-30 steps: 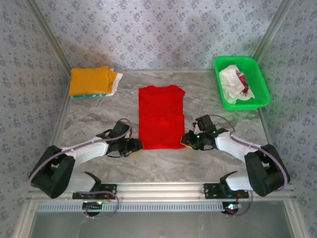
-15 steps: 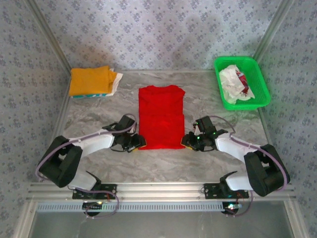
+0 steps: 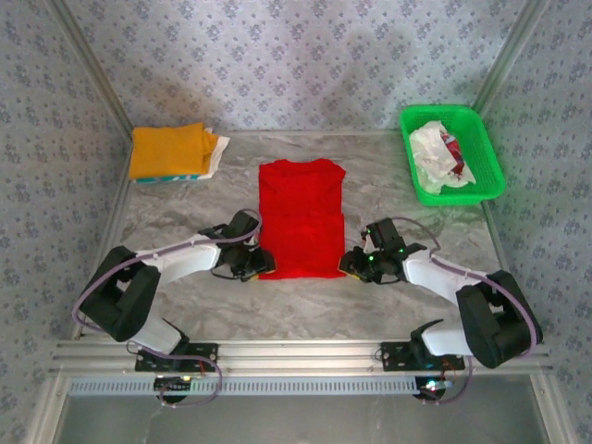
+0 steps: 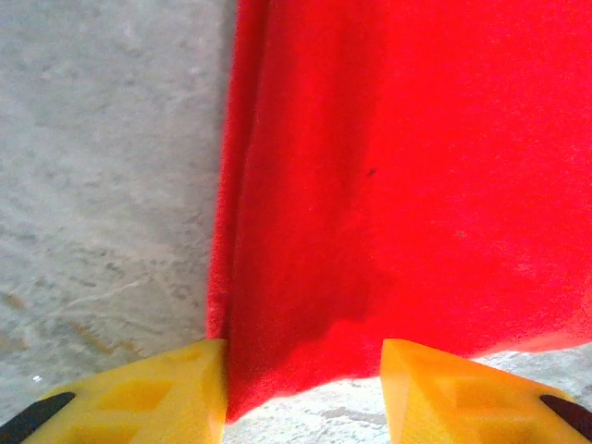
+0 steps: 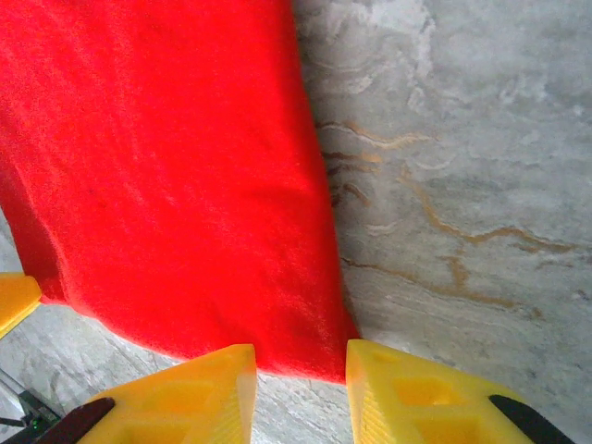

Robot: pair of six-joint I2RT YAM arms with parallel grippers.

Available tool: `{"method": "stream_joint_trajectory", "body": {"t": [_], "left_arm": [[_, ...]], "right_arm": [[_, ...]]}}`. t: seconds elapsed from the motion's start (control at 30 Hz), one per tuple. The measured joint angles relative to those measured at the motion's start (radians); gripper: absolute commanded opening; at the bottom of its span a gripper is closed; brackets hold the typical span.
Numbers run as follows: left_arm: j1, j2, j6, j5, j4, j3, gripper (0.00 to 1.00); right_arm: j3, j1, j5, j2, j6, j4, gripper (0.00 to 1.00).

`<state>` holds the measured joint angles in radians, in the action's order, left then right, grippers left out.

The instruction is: Fold and stack the t-shirts

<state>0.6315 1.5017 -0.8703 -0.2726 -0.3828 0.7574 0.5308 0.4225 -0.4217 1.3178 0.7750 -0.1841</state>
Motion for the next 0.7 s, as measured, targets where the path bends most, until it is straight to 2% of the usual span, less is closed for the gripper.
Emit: {"method": "stream_joint_trajectory", "body": {"t": [0.23, 0.37, 0.5, 0.6, 0.7], "left_arm": [[0.005, 0.003, 0.009, 0.011, -0.008, 0.000, 0.40], [0.016, 0.027, 0.014, 0.011, 0.003, 0.000, 0.27], [0.019, 0.034, 0.017, 0.015, 0.011, 0.001, 0.07], [0.019, 0.031, 0.022, 0.029, 0.011, 0.001, 0.00], [0.019, 0.024, 0.024, 0.042, 0.011, 0.001, 0.00]], "right_arm": [[-0.003, -0.006, 0.000, 0.000, 0.000, 0.002, 0.34], [-0.003, -0.006, 0.000, -0.002, 0.000, 0.004, 0.34], [-0.005, -0.011, 0.000, -0.003, 0.000, 0.004, 0.34], [-0.005, -0.025, 0.000, -0.014, 0.001, 0.001, 0.36], [-0.005, -0.030, 0.000, -0.020, 0.001, 0.000, 0.39]]}}
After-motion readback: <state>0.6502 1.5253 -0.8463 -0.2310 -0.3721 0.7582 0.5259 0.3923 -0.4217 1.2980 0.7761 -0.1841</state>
